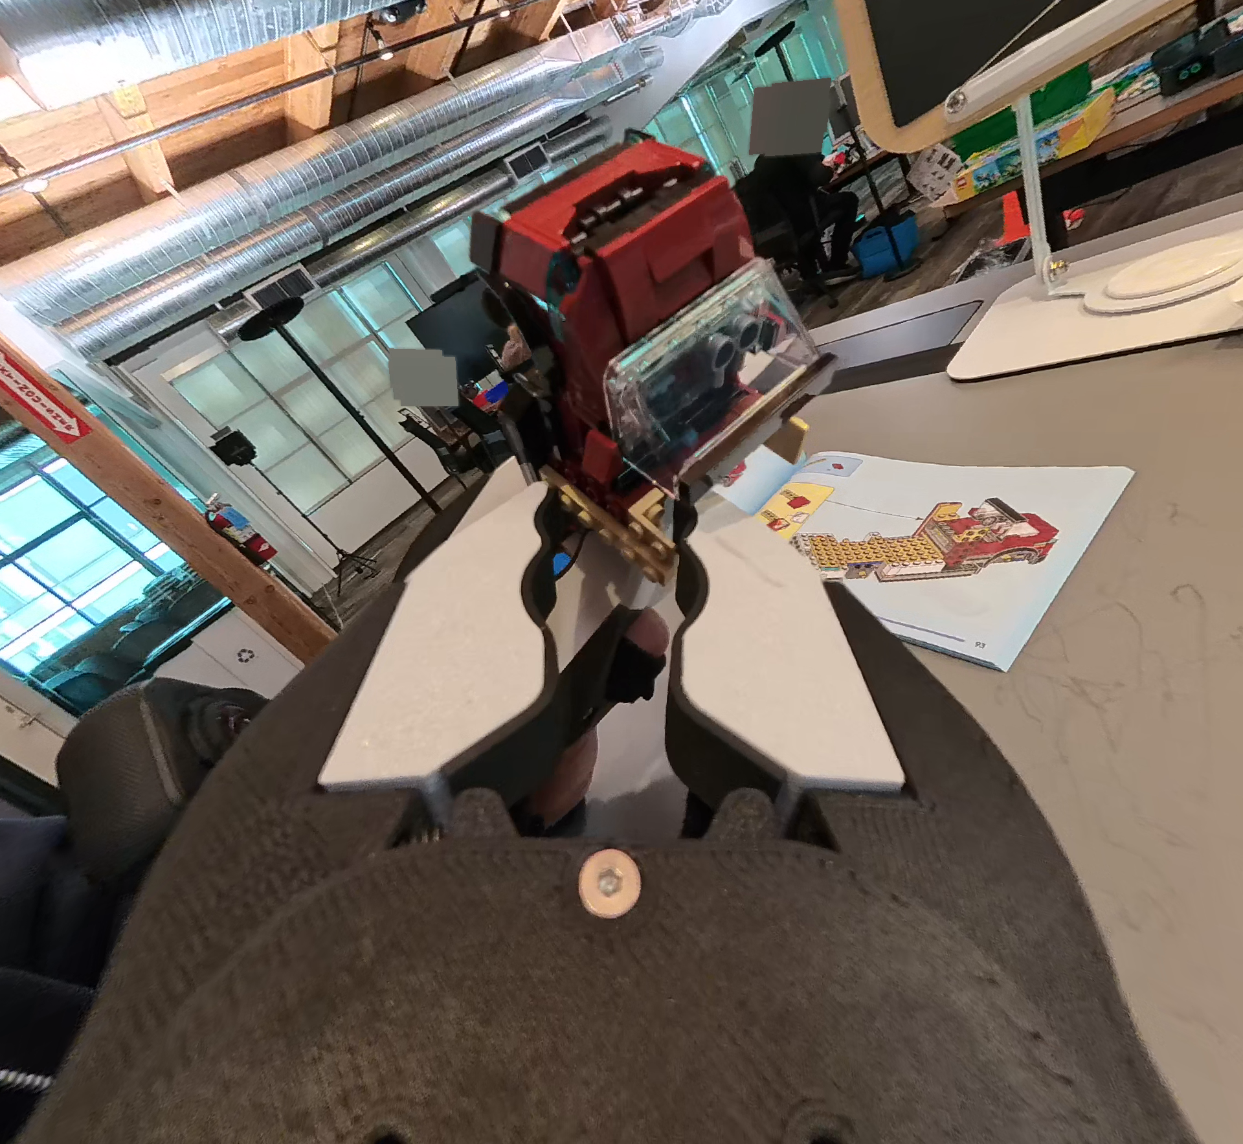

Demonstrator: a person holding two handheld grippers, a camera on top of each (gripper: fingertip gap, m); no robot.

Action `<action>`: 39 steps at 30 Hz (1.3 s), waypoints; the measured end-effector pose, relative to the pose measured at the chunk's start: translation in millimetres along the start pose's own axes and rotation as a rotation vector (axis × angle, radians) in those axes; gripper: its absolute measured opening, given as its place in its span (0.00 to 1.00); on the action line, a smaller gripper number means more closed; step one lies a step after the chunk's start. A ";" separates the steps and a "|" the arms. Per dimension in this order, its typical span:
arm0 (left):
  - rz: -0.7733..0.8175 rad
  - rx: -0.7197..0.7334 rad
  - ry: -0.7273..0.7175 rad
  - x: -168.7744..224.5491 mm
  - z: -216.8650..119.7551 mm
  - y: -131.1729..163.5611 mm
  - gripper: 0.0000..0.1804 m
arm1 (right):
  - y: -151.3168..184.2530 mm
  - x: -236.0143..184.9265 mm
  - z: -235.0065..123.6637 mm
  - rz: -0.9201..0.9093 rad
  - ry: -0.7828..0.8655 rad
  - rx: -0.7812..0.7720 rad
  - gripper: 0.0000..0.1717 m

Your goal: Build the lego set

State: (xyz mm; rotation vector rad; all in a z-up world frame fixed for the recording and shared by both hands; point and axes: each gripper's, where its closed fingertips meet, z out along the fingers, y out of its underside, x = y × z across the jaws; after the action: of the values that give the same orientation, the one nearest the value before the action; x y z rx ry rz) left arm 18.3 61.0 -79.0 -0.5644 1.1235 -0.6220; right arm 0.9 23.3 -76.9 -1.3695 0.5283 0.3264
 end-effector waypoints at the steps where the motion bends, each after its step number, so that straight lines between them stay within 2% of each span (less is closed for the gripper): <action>1: -0.003 0.003 0.000 -0.1 -0.4 -0.6 0.12 | 0.1 -0.4 -0.2 0.001 -0.004 0.002 0.19; 18: -0.180 0.069 -0.001 -10.9 -6.3 -8.0 0.12 | -1.7 -16.9 1.8 -0.034 -0.048 0.036 0.14; 35: -0.089 0.078 0.016 -8.2 -8.3 -13.6 0.13 | -2.5 -16.3 -2.8 -0.022 -0.047 0.040 0.13; 39: -0.172 0.000 0.045 -3.5 -4.7 -4.4 0.12 | -0.9 -8.4 1.0 -0.013 -0.010 0.008 0.13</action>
State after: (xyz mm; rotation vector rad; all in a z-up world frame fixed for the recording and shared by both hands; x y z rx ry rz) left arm 12.1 60.0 -75.3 -0.6539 1.1247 -0.7864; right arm -5.5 24.8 -71.5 -1.3627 0.5119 0.3197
